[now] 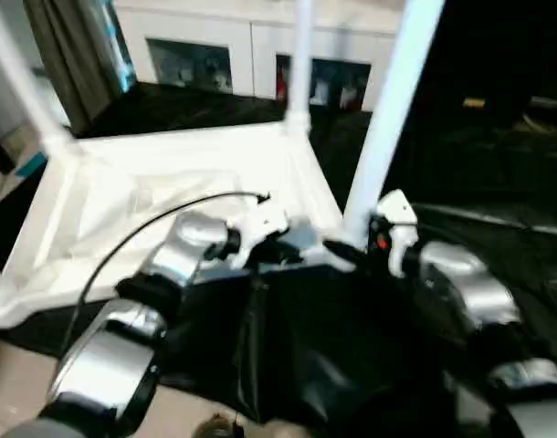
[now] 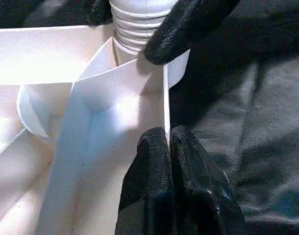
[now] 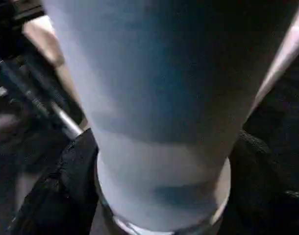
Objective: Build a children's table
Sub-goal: Rotate leg to tighten
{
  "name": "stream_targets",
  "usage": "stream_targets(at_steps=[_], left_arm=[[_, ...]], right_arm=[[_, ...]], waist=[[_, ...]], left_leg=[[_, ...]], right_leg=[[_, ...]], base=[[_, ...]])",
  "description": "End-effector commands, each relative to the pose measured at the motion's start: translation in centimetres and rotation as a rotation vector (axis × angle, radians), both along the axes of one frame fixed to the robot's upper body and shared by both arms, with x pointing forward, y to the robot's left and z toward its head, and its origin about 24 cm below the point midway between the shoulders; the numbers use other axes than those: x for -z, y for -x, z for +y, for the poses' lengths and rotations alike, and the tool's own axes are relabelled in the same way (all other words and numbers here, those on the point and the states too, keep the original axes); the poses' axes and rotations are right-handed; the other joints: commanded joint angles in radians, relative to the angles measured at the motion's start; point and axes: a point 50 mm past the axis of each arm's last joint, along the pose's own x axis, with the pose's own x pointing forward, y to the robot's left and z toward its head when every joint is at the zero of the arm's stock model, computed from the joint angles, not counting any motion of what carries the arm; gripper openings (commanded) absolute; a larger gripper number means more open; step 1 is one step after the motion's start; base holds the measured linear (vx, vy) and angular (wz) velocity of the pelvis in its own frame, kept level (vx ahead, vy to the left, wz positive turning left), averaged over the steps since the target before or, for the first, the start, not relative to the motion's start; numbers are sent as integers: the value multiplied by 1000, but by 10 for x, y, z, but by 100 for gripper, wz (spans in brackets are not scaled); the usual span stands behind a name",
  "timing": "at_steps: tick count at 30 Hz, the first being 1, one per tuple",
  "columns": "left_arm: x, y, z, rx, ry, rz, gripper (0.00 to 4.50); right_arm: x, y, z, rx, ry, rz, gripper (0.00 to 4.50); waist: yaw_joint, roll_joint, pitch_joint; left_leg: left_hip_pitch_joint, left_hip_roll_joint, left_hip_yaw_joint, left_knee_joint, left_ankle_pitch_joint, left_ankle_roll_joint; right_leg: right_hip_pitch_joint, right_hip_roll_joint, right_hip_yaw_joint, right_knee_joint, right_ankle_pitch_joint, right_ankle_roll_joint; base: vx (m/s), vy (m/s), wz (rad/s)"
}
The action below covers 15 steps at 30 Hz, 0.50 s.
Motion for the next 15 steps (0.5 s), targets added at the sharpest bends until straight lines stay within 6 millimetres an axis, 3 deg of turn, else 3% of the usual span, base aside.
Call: stream_targets(at_steps=[1,5,6,12,15], left_arm=[[-12,2,-2,78,35,-29,0],[-12,2,0,82,33,-27,0],[-12,2,0,82,33,-27,0],[-9,3,0,71,41,-9,0],[-8,3,-1,53,46,-5,0]], right_arm=[[-3,7,-2,-77,26,15,358],[-2,8,-1,-84,21,19,358],[-2,8,0,-83,14,20,330],[5,16,11,-112,-26,52,291],[9,18,12,-90,-35,63,283]], waist=[[-2,-5,-83],[0,-5,-81],[0,-5,-82],[3,-3,-85],[3,-2,-83]], left_leg=[[27,68,-28,-68,-198,69],[29,66,-29,-70,-221,46],[29,66,-29,-70,-220,44],[26,65,-29,-67,-183,53],[26,65,-30,-69,-199,48]], right_leg=[[57,-86,49,-63,-169,-249],[53,-88,51,-71,-245,-226],[53,-88,51,-71,-247,-224],[54,-86,50,-63,-175,-234],[54,-88,49,-67,-205,-229]], base=[[0,0,0],[0,0,0],[0,0,0],[0,0,0],[0,0,0]])
